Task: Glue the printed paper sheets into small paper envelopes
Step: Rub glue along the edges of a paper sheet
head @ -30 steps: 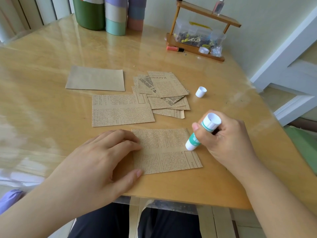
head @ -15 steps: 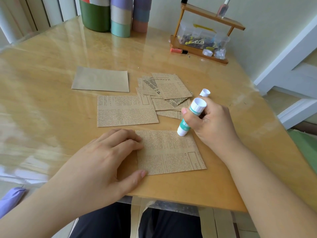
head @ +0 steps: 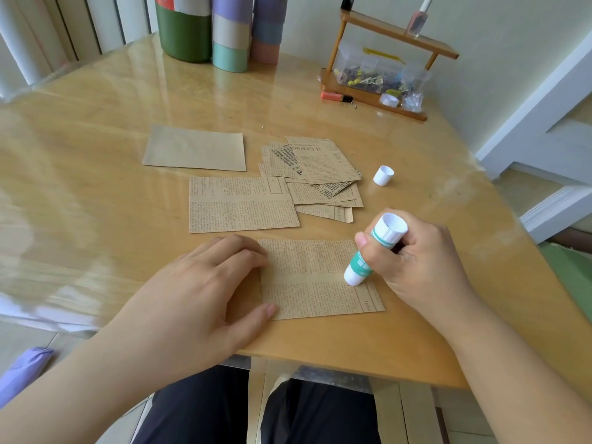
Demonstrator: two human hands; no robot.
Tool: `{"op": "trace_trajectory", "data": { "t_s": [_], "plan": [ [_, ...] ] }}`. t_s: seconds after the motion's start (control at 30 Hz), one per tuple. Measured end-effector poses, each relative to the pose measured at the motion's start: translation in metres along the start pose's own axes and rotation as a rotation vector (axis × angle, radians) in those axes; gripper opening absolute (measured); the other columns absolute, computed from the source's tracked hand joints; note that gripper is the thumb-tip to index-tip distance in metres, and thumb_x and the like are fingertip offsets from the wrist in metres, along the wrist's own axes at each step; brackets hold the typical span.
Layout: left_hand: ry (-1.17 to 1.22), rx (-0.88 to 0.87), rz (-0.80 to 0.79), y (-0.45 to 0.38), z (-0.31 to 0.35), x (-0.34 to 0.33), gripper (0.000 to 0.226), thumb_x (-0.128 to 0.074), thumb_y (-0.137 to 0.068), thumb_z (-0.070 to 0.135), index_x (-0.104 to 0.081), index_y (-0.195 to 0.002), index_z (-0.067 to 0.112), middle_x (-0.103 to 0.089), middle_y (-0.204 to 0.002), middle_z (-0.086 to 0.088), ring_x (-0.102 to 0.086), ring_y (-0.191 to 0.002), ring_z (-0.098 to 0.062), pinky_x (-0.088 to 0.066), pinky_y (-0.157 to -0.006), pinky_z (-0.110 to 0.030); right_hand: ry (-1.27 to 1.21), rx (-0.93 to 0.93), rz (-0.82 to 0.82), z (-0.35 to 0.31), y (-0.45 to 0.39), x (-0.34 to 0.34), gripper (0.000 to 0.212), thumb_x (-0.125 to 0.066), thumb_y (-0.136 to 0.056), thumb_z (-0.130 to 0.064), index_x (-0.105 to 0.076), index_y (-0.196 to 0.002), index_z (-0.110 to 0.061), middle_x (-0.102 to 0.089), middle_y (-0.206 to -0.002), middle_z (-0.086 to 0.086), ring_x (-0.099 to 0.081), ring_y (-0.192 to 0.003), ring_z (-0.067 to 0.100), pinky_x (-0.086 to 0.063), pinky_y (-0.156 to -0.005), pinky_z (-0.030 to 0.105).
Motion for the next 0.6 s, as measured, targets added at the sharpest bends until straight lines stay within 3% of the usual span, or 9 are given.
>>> {"op": "trace_trajectory", "data": {
  "t_s": [0.17,0.3,0.4,0.6],
  "plan": [
    [-0.002,-0.004,0.002,0.000,0.001,0.002,0.046,-0.047,-0.081,0.055,-0.065,-0.105,0.020,-0.057,-0.111,0.013,-0.049,-0.102,-0.002,-0.031,-0.087,-0.010,-0.017,-0.014,0.049,0.006,-0.014,-0.007,0.033,-0.062,-0.080,-0.025,-0.048,-0.065,0.000,-0.054,-0.048,-0.010,-0.037,-0.045,0.006,-0.027,-0.044,0.006],
    [0.003,-0.003,0.005,0.000,0.001,0.002,0.045,-0.047,-0.081,0.055,-0.064,-0.106,0.022,-0.057,-0.112,0.014,-0.049,-0.102,0.000,-0.031,-0.088,-0.010,-0.046,-0.021,0.009,0.010,-0.030,-0.019,0.038,-0.062,-0.087,-0.009,-0.038,-0.059,-0.016,-0.060,-0.044,-0.009,-0.041,-0.042,0.002,-0.029,-0.046,0.007],
    [0.012,-0.005,0.008,0.000,0.001,0.001,0.045,-0.047,-0.081,0.055,-0.064,-0.106,0.022,-0.056,-0.112,0.014,-0.049,-0.102,0.000,-0.034,-0.088,-0.013,-0.039,-0.008,-0.025,0.010,-0.037,-0.025,0.034,-0.059,-0.089,-0.010,-0.040,-0.061,-0.011,-0.066,-0.051,0.001,-0.041,-0.044,0.002,-0.031,-0.048,0.009],
    [0.016,0.001,0.005,0.000,0.000,0.002,0.045,-0.047,-0.081,0.056,-0.064,-0.106,0.022,-0.056,-0.112,0.014,-0.050,-0.102,-0.001,-0.033,-0.088,-0.011,-0.029,0.002,0.002,0.007,-0.038,-0.024,0.031,-0.061,-0.088,-0.010,-0.043,-0.062,-0.009,-0.065,-0.049,0.000,-0.042,-0.044,0.001,-0.031,-0.047,0.008]
  ]
}}
Point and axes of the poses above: each hand's wrist, its own y-axis away from the middle knuckle, its own x-axis out of the back of the hand, z = x × y, the point moved 10 cm from there along -y, towards the middle knuckle
